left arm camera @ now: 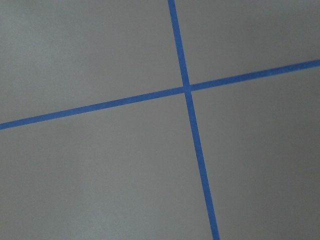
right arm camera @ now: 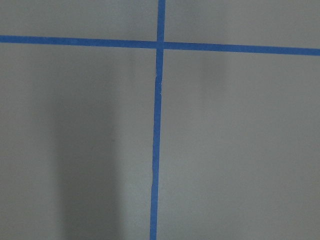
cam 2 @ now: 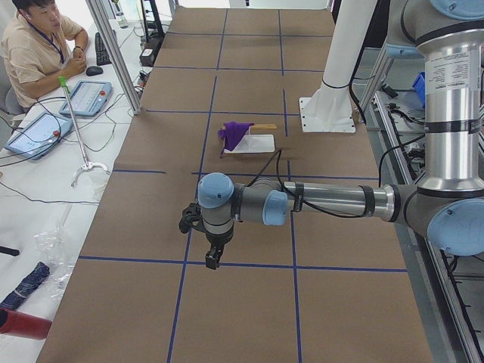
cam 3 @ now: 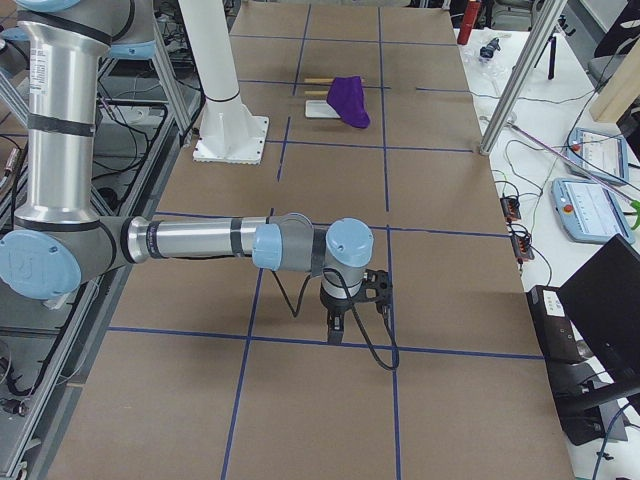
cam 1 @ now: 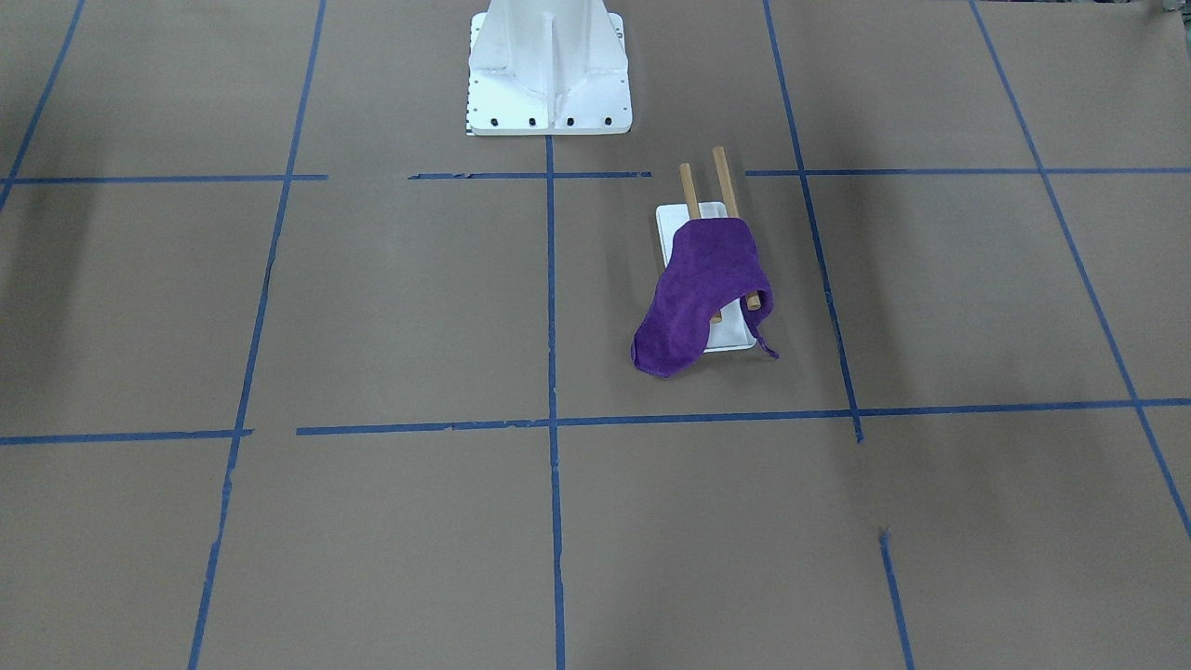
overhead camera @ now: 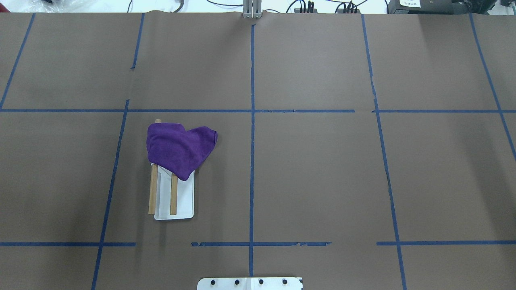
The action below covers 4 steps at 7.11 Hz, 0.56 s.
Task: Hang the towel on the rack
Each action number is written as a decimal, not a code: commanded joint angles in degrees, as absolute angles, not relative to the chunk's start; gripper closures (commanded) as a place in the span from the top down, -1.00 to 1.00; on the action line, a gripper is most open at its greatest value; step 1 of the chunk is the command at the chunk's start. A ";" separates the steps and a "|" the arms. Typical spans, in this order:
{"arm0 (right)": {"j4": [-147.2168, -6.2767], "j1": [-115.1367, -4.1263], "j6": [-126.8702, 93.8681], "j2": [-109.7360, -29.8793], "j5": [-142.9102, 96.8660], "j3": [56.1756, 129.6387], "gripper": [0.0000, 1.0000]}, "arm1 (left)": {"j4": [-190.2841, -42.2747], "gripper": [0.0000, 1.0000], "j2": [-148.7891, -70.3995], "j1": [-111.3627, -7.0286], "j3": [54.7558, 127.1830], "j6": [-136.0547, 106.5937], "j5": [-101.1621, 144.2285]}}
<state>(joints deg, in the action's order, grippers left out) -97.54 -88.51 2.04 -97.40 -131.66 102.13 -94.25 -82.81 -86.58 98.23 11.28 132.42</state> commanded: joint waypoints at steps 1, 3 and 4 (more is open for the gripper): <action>-97.47 -88.51 2.02 -97.30 -131.66 102.13 1.00 | -94.39 1.00 -82.79 -86.75 98.09 10.48 134.65; -97.47 -88.51 2.02 -97.21 -131.66 102.13 1.00 | -94.48 1.00 -82.53 -87.01 98.79 3.09 134.47; -97.47 -88.51 2.02 -97.29 -131.66 102.13 1.00 | -94.74 1.00 -82.44 -86.92 98.88 3.25 134.21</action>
<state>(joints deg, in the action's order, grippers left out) -97.47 -88.51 2.02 -97.26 -131.66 102.13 -94.52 -82.56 -86.92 98.68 4.26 134.44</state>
